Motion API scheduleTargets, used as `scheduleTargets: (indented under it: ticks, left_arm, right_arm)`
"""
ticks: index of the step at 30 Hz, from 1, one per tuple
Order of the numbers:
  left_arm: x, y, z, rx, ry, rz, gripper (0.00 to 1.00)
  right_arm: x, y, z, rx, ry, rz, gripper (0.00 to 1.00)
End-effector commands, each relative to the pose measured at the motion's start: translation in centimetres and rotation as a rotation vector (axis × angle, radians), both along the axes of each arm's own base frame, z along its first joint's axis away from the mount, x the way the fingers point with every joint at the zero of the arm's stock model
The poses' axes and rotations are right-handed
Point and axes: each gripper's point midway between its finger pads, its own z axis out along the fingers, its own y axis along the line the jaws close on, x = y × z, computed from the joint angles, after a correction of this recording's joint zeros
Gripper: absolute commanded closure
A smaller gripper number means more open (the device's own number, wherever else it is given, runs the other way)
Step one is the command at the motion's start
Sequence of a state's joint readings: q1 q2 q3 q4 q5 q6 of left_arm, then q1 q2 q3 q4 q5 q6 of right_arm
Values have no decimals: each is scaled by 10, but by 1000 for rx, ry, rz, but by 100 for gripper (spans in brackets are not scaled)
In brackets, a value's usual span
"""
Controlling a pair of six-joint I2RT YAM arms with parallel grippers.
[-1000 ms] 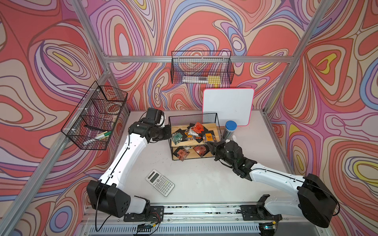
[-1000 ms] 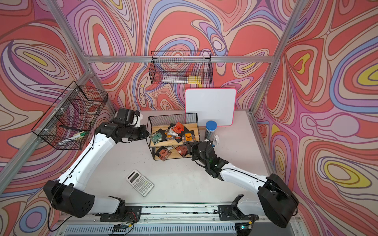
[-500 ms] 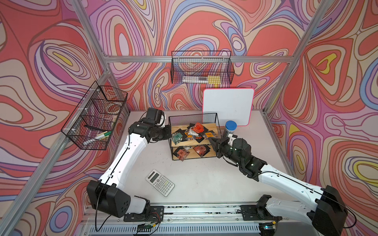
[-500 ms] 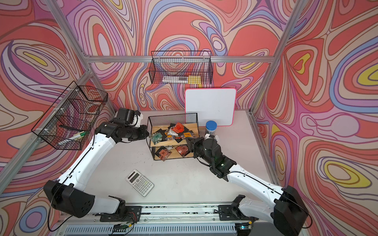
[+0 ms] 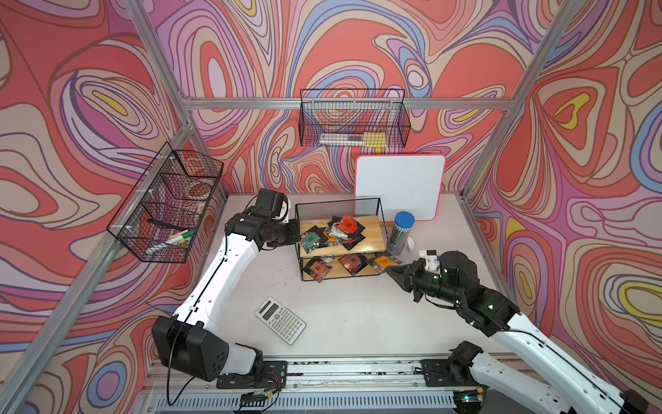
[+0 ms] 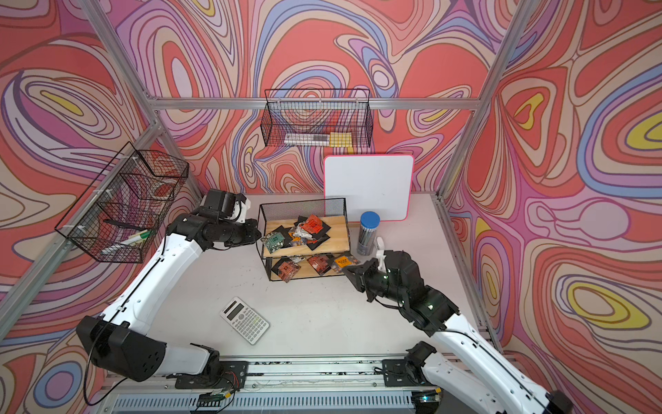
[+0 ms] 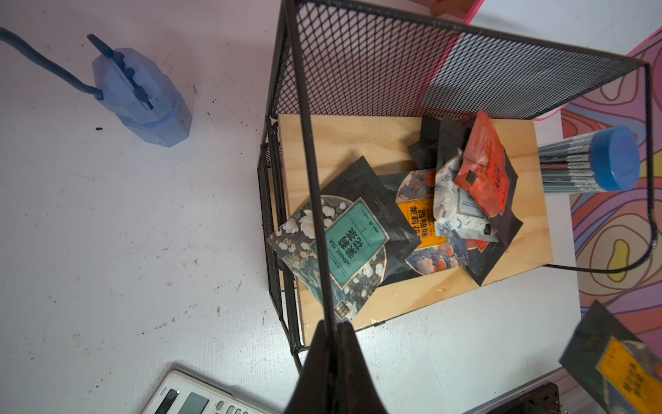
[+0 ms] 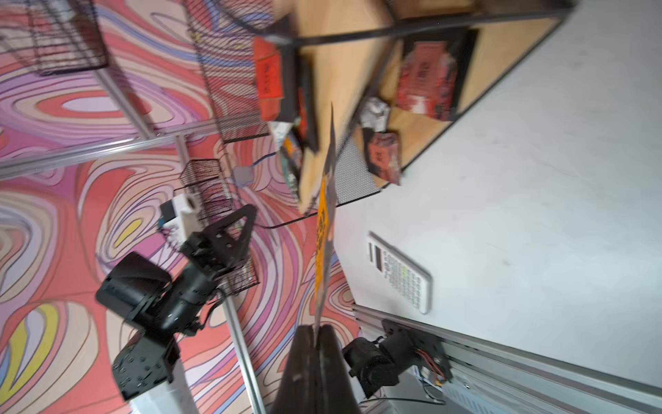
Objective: Remove the tea bags from the shelf
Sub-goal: Place the tea bag at the center of the board.
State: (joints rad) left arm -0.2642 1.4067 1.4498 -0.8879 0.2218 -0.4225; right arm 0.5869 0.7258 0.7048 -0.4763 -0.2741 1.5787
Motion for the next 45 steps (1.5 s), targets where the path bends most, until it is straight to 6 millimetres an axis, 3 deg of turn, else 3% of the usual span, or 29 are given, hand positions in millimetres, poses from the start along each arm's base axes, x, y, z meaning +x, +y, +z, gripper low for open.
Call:
scheduleTargets:
  ticks: [1,6,13,17,20,25,28,30,35,40,45]
  left_arm:
    - [7,-3,7,7,-32,-23,95]
    - [5,0,9,29,-37,-23,98]
    - [5,1,5,35,-29,-26,100]
    - [5,1,5,39,-29,-24,100]
    - [4,2,5,42,-27,-21,100]
    - [3,3,4,46,-22,-19,100]
    - [2,4,3,47,-19,-17,100]
    - [2,4,4,46,-20,-18,100]
    - [3,3,4,42,-21,-17,100]
    - [3,3,4,41,-23,-14,100]
    - [4,3,5,38,-26,-9,100]
  right_arm:
    - [-28,-27,-78,-79,242,-54,100]
    - [-7,-35,-118,-32,234,-183,100]
    - [36,-54,-124,-52,142,-267,100]
    - [46,-61,-131,-109,164,-271,100]
    - [36,-71,-145,-178,246,-295,100]
    - [-1,-86,-177,-237,423,-332,100]
    - [-14,-94,-182,-254,463,-357,79]
    - [-13,-99,-173,-276,438,-372,65]
    - [0,-106,-139,-388,356,-333,45]
    - [29,-102,-93,-497,234,-245,41]
    - [73,-95,-4,-611,-22,-167,43]
